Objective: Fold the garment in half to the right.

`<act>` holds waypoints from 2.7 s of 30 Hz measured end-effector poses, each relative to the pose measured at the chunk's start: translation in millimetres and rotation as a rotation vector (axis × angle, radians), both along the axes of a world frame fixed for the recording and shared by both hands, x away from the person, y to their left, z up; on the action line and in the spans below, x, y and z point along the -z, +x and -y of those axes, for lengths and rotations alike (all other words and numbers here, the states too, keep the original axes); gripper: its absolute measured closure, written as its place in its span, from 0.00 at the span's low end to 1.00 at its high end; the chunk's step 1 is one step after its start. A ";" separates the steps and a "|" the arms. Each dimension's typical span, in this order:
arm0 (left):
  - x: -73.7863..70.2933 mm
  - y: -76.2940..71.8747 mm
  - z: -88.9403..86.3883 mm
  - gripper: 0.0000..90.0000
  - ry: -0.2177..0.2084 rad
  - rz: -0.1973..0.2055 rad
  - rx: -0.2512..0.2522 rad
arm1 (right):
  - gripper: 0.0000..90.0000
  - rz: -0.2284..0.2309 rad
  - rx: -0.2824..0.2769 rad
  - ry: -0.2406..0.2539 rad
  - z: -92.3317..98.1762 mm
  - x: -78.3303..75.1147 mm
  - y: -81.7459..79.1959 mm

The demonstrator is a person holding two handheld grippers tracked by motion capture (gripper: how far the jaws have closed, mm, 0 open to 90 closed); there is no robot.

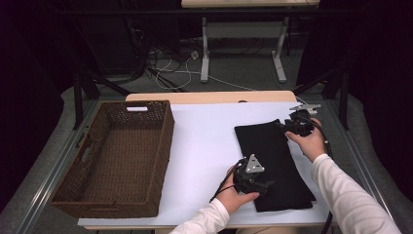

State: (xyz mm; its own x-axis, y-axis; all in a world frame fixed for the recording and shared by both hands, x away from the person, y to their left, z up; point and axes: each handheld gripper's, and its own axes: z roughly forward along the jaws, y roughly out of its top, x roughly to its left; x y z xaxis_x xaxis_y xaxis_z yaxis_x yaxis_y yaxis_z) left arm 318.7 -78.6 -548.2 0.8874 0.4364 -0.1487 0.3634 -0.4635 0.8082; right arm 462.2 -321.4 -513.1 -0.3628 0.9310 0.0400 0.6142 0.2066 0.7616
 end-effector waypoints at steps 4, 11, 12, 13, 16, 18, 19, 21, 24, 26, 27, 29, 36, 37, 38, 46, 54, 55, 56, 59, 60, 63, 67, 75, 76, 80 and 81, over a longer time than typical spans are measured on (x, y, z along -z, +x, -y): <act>3.7 3.0 -5.6 0.36 0.018 -0.036 -0.010 | 0.53 0.012 -0.013 -0.023 -4.6 1.8 -7.2; 5.1 2.3 -11.6 0.35 0.026 -0.043 -0.032 | 0.52 0.013 -0.019 -0.048 -9.9 5.7 -9.4; 5.6 3.5 -12.3 0.35 0.024 -0.044 -0.037 | 0.52 0.016 -0.020 -0.048 -10.4 5.8 -10.3; 5.9 5.4 -13.5 0.35 0.027 -0.045 -0.040 | 0.52 0.015 -0.023 -0.052 -10.9 5.9 -11.2; 8.1 10.0 -15.5 0.35 0.023 -0.056 -0.064 | 0.52 0.032 -0.035 -0.067 -12.0 5.1 -15.5; 9.7 10.8 -15.8 0.35 0.024 -0.062 -0.067 | 0.52 0.036 -0.035 -0.060 -13.2 4.4 -18.7; 10.5 11.0 -15.8 0.35 0.022 -0.060 -0.070 | 0.52 0.043 -0.044 -0.067 -13.2 4.9 -19.6; 11.0 11.4 -16.0 0.35 0.027 -0.064 -0.071 | 0.51 0.050 -0.052 -0.067 -14.3 5.0 -21.8; 14.0 11.8 -16.7 0.35 0.032 -0.081 -0.077 | 0.50 0.056 -0.059 -0.062 -15.5 4.7 -23.9; 15.7 9.8 -16.6 0.34 0.029 -0.087 -0.084 | 0.50 0.057 -0.055 -0.060 -15.9 4.2 -24.9; 16.7 8.9 -16.5 0.34 0.027 -0.090 -0.083 | 0.50 0.057 -0.054 -0.061 -15.3 4.4 -24.5; 15.7 7.4 -16.3 0.33 0.035 -0.084 -0.079 | 0.50 0.052 -0.045 -0.063 -13.4 5.8 -23.1; 14.5 2.0 -11.3 0.31 0.052 -0.115 -0.072 | 0.47 0.025 -0.007 -0.061 -7.0 16.1 -12.5; 14.1 1.3 -11.2 0.31 0.047 -0.117 -0.068 | 0.47 0.019 0.000 -0.061 -6.5 17.9 -11.0; 14.0 0.2 -10.8 0.31 0.049 -0.127 -0.068 | 0.46 0.014 0.003 -0.059 -5.6 19.8 -9.6; 10.3 -5.5 -11.9 0.30 0.099 -0.136 -0.090 | 0.44 -0.004 0.024 -0.046 -6.0 27.4 -3.2; 12.1 -9.3 -12.4 0.28 0.085 -0.159 -0.084 | 0.44 0.014 0.011 -0.039 -6.9 24.6 -4.2; 12.7 -9.7 -10.8 0.28 0.077 -0.157 -0.098 | 0.44 0.013 0.012 -0.037 -7.1 24.5 -4.1; 13.0 -9.1 -10.5 0.28 0.080 -0.153 -0.092 | 0.44 0.013 0.011 -0.038 -7.3 24.0 -4.3; 13.0 -9.8 -9.0 0.27 0.085 -0.150 -0.091 | 0.44 0.011 0.004 -0.039 -9.3 23.9 -4.7; 13.0 -8.5 -9.4 0.28 0.078 -0.158 -0.088 | 0.44 0.012 0.000 -0.035 -10.5 24.4 -4.6; 13.2 -7.6 -8.5 0.28 0.062 -0.176 -0.102 | 0.44 0.009 -0.010 -0.041 -12.2 25.1 -4.3; 12.2 -11.3 -3.9 0.31 0.104 -0.139 -0.094 | 0.44 0.005 -0.001 -0.043 -11.6 27.5 -2.2; 9.3 -14.6 -8.4 0.40 0.079 -0.133 -0.090 | 0.44 0.012 -0.006 -0.032 -12.9 20.3 -4.8; 7.4 -16.6 -8.5 0.40 0.074 -0.127 -0.085 | 0.44 0.013 -0.020 -0.033 -16.5 18.1 -5.9; 1.0 -28.7 -6.7 0.38 0.058 -0.119 -0.041 | 0.45 0.010 -0.091 -0.030 -38.2 9.9 -9.5; 0.6 -31.5 -6.2 0.38 0.053 -0.125 -0.023 | 0.45 0.005 -0.107 -0.025 -45.4 8.5 -10.1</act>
State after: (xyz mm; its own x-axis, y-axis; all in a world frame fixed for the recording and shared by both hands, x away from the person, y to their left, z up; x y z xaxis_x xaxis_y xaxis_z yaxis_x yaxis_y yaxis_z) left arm 287.2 -72.3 -548.8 0.8529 0.4668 -0.2337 0.4708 -0.4943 0.7308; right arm 452.1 -276.0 -521.6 -0.4602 0.8877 0.0154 0.5841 0.2897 0.7583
